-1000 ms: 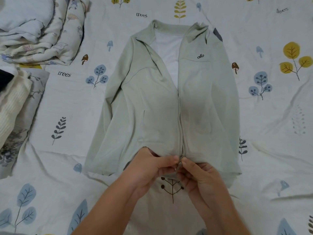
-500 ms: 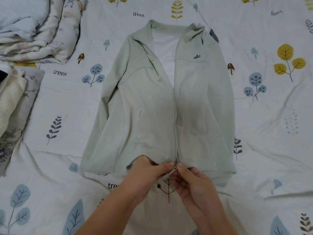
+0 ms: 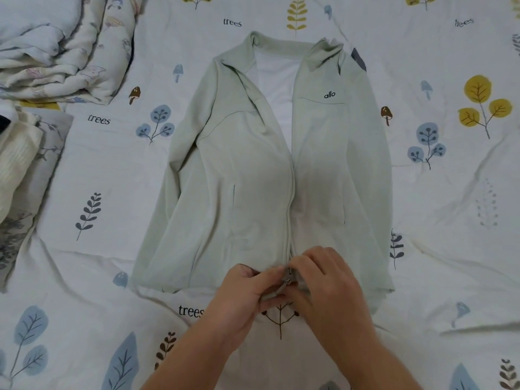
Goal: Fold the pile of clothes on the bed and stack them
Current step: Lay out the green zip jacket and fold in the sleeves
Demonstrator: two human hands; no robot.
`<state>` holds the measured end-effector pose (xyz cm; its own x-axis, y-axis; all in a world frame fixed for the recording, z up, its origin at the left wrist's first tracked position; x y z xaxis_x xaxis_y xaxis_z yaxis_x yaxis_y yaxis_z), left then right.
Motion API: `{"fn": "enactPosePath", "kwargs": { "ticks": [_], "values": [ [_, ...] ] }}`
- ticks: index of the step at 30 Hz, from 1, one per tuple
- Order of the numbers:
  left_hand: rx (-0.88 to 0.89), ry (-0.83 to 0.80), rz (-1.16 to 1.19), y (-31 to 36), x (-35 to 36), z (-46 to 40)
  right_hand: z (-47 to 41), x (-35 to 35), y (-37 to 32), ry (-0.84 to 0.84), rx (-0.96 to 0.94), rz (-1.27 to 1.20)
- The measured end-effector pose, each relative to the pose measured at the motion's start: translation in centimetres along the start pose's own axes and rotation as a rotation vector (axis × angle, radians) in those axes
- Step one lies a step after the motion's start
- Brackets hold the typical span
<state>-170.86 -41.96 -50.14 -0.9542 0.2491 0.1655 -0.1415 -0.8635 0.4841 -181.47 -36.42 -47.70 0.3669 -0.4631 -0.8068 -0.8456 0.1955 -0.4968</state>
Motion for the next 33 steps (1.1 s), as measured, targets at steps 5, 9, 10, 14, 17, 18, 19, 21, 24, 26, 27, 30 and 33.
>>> {"fn": "enactPosePath", "kwargs": {
  "ticks": [5, 9, 10, 14, 17, 18, 19, 21, 24, 26, 27, 30, 33],
  "values": [
    [0.013, 0.012, -0.013, 0.3, 0.1, -0.1, -1.1, -0.4, 0.2, -0.008, -0.071, -0.045],
    [0.029, 0.000, -0.013, 0.3, 0.0, 0.0, -1.5, 0.2, 0.6, -0.152, 0.076, -0.177],
    [0.039, 0.003, -0.014, 0.3, 0.0, 0.0, -1.6, 0.3, 0.8, -0.187, 0.174, -0.248],
    [0.058, 0.080, -0.039, -0.1, 0.2, 0.1, -2.5, 0.5, 2.3, -0.142, 0.570, -0.434],
    [0.045, 0.120, -0.051, -0.6, 0.4, 0.3, -3.5, 1.2, 3.2, -0.116, 0.750, -0.472],
    [0.043, 0.136, -0.032, -0.7, 0.4, 0.2, -3.7, 1.6, 3.2, -0.149, 0.760, -0.472],
    [0.037, 0.158, -0.011, -0.8, 0.4, 0.2, -3.8, 1.8, 3.2, -0.190, 0.758, -0.472],
    [0.035, 0.201, 0.007, -0.9, 0.4, 0.0, -4.0, 2.0, 3.1, -0.248, 0.737, -0.472],
    [0.031, 0.300, 0.007, -1.7, 0.3, -0.5, -4.3, 2.0, 2.9, -0.312, 0.678, -0.434],
    [0.019, 0.334, -0.002, -2.2, 0.4, -0.5, -5.2, 2.2, 3.1, -0.301, 0.656, -0.388],
    [0.017, 0.340, -0.007, -2.5, 0.5, -0.5, -6.0, 2.3, 3.5, -0.260, 0.658, -0.364],
    [-0.017, 0.326, 0.002, -2.8, 0.7, -0.2, -9.8, 2.9, 5.5, -0.071, 0.663, -0.306],
    [-0.085, 0.311, -0.074, -2.7, 0.3, -0.3, -12.5, 3.9, 6.1, -0.098, 0.604, -0.306]
  ]
}}
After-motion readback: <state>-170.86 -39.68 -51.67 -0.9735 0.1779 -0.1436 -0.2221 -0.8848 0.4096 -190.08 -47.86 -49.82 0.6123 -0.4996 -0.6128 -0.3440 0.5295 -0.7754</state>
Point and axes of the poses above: each hand's wrist, its own z-axis away from the middle knuckle, its own x-axis out of the palm, y = z × x, the point moved 4 cm from there along -z, towards the middle knuckle, and after that the axes turned 12 degrees about y, right-handed, at the moved point
